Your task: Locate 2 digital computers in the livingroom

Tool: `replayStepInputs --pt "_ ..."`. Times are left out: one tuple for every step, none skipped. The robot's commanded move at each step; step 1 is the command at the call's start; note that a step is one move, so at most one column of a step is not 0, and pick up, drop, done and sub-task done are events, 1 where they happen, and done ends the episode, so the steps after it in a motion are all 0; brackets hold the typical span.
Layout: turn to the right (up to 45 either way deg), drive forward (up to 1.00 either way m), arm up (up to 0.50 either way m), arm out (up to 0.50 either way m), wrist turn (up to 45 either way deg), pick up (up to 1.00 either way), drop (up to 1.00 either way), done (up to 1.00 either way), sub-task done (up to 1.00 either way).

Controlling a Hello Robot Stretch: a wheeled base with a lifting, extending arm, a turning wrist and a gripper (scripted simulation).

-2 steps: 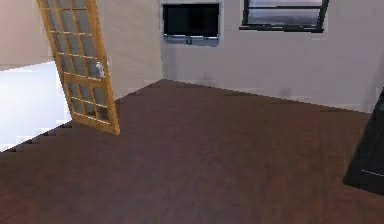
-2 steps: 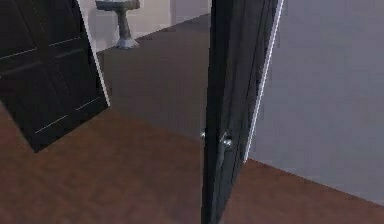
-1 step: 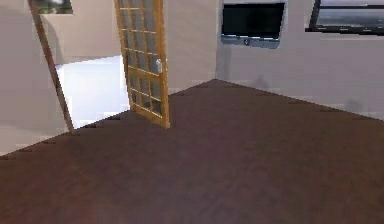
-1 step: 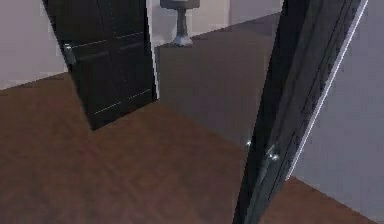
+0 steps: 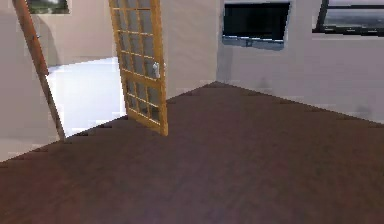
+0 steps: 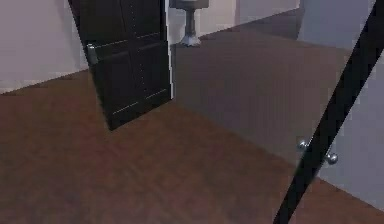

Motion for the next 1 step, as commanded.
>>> replayStepInputs --pt "-30.0 0.00 0.00 0.00 0.0 0.00 0.00 0.00 0.00"
